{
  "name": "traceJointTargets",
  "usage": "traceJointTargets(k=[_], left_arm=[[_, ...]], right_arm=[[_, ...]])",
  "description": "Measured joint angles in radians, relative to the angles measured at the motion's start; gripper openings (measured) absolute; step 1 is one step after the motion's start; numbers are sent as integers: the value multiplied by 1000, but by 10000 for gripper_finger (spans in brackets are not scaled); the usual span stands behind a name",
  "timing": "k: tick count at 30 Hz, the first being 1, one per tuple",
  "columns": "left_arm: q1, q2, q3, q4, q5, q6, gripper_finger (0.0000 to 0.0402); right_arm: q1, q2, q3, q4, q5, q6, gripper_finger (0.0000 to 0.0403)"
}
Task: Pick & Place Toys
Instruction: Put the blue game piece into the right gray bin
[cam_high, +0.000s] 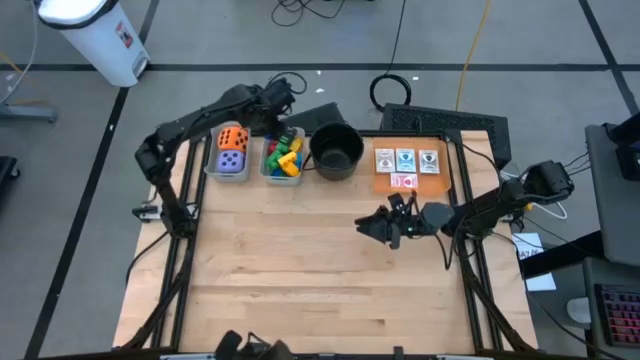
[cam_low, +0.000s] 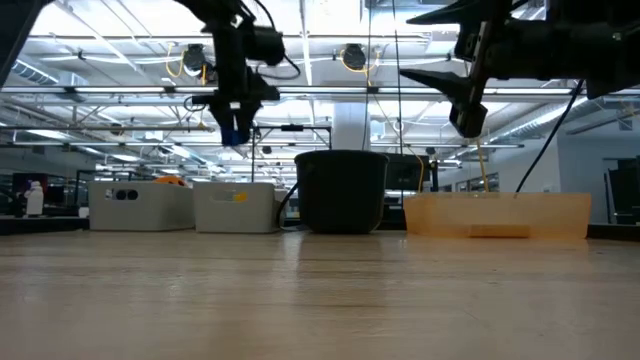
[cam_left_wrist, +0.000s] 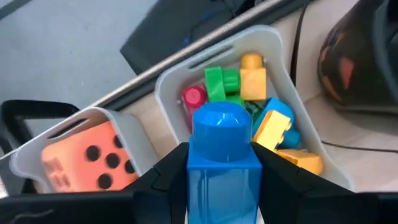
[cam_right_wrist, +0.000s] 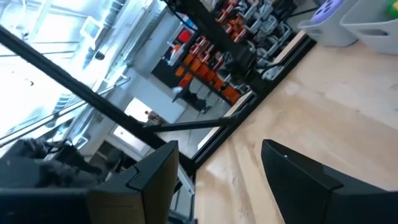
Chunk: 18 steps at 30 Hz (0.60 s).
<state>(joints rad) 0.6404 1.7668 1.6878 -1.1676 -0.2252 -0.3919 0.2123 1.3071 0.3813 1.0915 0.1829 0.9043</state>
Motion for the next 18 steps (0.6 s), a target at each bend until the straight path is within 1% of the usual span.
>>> traceJointTargets(k=[6,10,15,18], left_arm=[[-9,91,0,12,19,48,162],[-21,140,0,35,25,57,154],[-21,177,0,120,95,49,143],[-21,197,0,153,97,25,146]], right_arm=[[-18,0,0,-15,0,38,224],[-18,0,0,-26,-2,43,224],[-18,0,0,-32,-3,53,224],[-16,0,0,-32,-4,55,224]])
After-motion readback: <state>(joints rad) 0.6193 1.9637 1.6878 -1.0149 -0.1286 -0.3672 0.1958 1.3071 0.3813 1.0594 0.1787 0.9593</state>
